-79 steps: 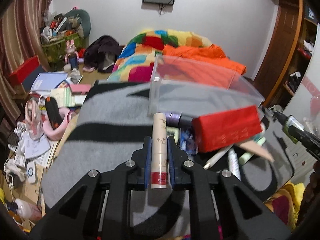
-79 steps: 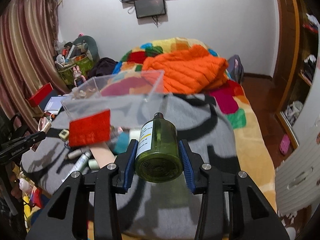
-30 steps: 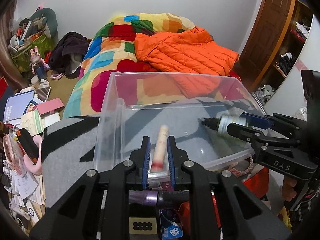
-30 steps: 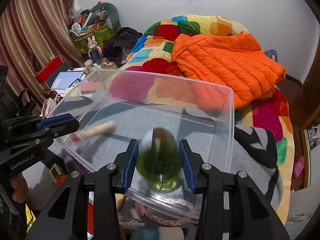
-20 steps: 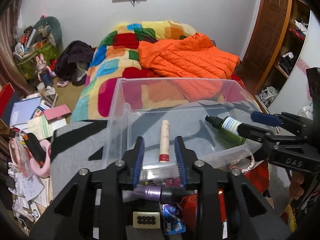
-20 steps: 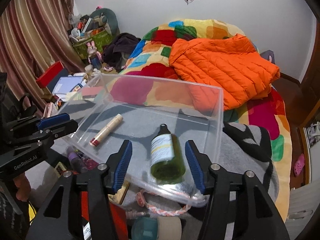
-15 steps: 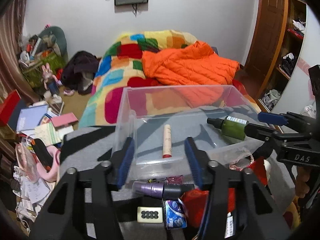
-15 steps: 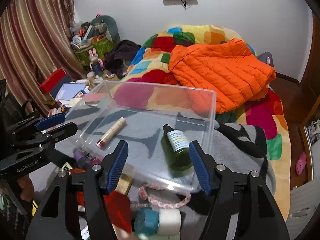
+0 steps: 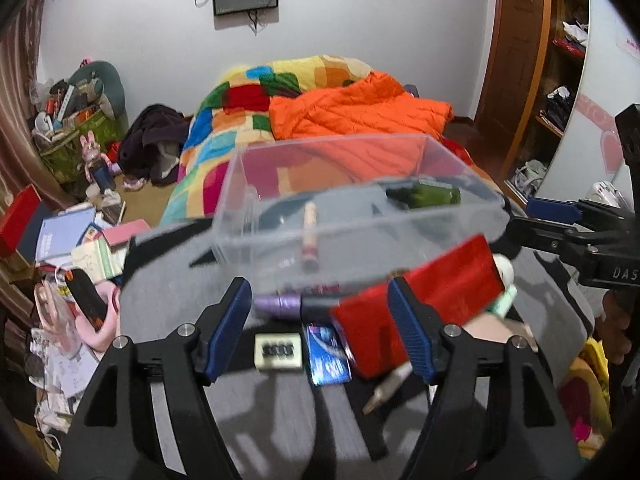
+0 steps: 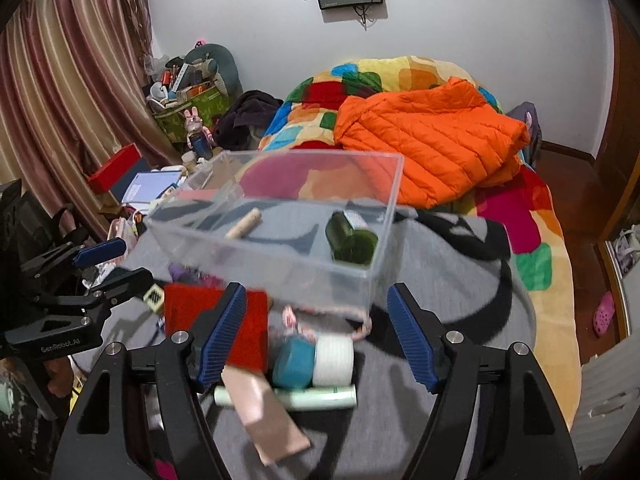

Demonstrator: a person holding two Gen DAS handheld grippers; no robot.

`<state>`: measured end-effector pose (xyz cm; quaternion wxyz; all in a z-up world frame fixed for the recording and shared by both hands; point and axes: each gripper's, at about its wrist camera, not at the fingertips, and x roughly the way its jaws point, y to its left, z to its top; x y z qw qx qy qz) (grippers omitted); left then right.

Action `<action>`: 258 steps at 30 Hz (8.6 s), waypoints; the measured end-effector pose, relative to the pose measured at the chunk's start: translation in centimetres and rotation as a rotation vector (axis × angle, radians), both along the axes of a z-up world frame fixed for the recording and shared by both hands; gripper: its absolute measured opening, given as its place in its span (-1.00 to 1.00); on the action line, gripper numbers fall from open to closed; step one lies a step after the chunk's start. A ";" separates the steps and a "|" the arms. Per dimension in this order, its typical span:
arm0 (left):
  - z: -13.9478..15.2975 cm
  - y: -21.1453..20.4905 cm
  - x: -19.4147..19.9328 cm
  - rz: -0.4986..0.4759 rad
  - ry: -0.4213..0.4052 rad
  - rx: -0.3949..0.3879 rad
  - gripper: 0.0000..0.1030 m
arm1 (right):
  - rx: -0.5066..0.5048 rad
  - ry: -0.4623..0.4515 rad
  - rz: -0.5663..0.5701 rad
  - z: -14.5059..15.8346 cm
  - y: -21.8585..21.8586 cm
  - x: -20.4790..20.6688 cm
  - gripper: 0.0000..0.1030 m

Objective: Organize objects
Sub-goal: 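Open both grippers to release the items in the box and withdraw, then grasp the pink-beige tube with the right gripper while the left grasps the white toothpaste tube, then lift both tubes and carry them over the clear box, then open both grippers to drop the tubes into the box and withdraw, then grasp the white tape roll with the right gripper while the left grasps the dice block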

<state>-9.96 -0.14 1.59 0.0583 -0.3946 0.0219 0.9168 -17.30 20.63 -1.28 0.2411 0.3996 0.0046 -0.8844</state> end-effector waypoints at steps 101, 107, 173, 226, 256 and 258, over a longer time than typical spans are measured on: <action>-5.5 6.5 5.5 -0.234 -0.178 0.061 -0.57 | -0.028 0.003 0.044 -2.1 1.7 8.4 -0.46; -5.7 7.1 5.6 -0.228 -0.146 0.017 -0.68 | -0.028 -0.005 0.038 -2.4 1.9 8.3 -0.46; 2.5 -1.0 -2.2 0.004 0.091 0.135 -0.69 | 0.059 0.037 0.073 0.3 -5.5 -6.7 -0.46; -2.0 -2.3 -0.6 -0.001 -0.076 0.040 0.45 | -0.022 -0.024 -0.035 -1.7 2.0 -0.3 0.25; -5.9 -4.5 -0.8 0.108 -0.153 0.067 -0.34 | -0.101 -0.152 -0.050 -5.7 2.8 -0.6 -0.54; -5.6 -4.5 -0.6 0.110 -0.145 0.069 -0.34 | -0.084 -0.123 -0.055 -5.2 2.8 -0.3 -0.54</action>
